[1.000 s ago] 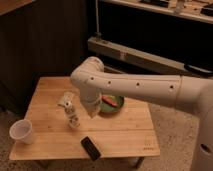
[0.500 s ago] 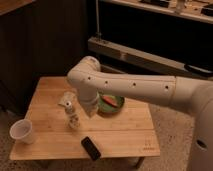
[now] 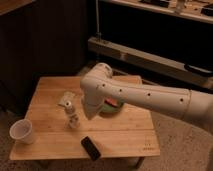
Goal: Knock the bottle over
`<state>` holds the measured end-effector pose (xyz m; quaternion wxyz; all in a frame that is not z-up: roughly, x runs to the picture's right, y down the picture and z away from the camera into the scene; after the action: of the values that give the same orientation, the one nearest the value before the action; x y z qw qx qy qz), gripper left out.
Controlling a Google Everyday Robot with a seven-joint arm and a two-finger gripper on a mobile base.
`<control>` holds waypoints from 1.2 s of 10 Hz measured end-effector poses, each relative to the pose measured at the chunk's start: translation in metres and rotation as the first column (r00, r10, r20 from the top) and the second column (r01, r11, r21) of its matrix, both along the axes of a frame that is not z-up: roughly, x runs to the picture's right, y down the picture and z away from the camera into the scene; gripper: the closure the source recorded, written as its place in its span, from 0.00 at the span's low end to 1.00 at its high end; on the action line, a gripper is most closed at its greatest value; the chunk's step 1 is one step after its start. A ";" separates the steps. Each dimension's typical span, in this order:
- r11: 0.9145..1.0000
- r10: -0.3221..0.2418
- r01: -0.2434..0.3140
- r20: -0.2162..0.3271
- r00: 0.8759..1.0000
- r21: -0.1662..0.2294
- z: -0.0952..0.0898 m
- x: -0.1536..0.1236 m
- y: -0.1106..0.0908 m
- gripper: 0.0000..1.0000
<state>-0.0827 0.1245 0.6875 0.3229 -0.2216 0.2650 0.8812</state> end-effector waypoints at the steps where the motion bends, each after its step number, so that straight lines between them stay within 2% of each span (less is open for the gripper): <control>1: 1.000 -0.004 0.004 -0.003 1.000 0.002 0.003 0.002 0.001 0.92; 3: 1.000 -0.001 0.002 0.014 1.000 -0.009 0.007 0.000 0.005 0.92; 5: 0.999 0.030 -0.029 0.071 0.997 -0.021 0.012 -0.001 0.010 0.92; 7: 0.997 0.076 -0.075 0.130 0.989 -0.010 0.013 -0.002 0.012 0.92; 9: 0.995 0.096 -0.097 0.156 0.983 -0.002 0.016 -0.004 0.014 0.92; 12: 0.994 0.108 -0.110 0.150 0.983 0.003 0.020 -0.004 0.019 0.92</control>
<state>-0.0869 0.1439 0.7073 0.2942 -0.2994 0.2227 0.8799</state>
